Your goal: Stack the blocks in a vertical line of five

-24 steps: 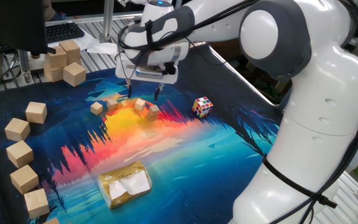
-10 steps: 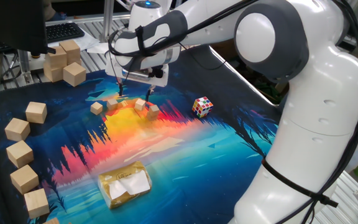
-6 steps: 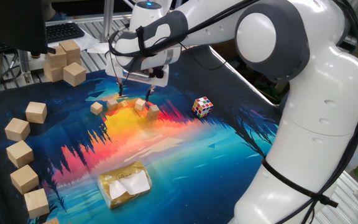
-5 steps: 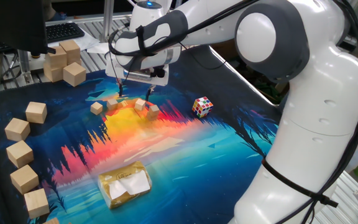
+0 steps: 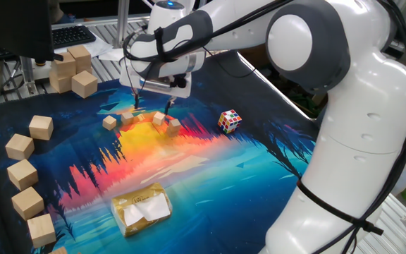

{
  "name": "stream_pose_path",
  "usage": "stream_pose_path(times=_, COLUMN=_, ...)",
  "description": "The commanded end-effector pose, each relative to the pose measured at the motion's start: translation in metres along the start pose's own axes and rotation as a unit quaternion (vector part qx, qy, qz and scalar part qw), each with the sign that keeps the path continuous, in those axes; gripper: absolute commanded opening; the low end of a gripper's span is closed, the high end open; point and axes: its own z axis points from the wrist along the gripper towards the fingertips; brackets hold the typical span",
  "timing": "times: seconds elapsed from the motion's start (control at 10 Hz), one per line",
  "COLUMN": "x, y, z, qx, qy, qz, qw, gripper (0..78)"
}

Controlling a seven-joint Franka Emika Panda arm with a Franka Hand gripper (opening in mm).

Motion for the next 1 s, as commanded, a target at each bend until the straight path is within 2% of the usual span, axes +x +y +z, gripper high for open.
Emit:
stream_pose_path(times=0.1, x=0.002, y=0.034, z=-0.006, qx=0.0, qy=0.0, qz=0.03, qw=0.9996, gripper=77.5)
stream_pose_path(times=0.2, x=0.005, y=0.044, z=-0.006, qx=0.0, qy=0.0, qz=0.046, qw=0.9989, gripper=77.5)
stream_pose_path(times=0.3, x=0.006, y=0.046, z=-0.005, qx=-0.001, qy=0.001, qz=0.054, qw=0.9985, gripper=77.5)
stream_pose_path(times=0.5, x=0.017, y=0.058, z=0.006, qx=-0.001, qy=-0.006, qz=0.079, qw=0.9969, gripper=77.5)
stream_pose_path(times=0.6, x=0.018, y=0.059, z=0.007, qx=-0.002, qy=-0.006, qz=0.081, qw=0.9967, gripper=77.5)
stream_pose_path(times=0.7, x=0.021, y=0.069, z=0.011, qx=-0.003, qy=-0.006, qz=0.095, qw=0.9955, gripper=77.5)
stream_pose_path(times=1.0, x=0.017, y=0.08, z=0.021, qx=-0.009, qy=-0.007, qz=0.107, qw=0.9942, gripper=77.5)
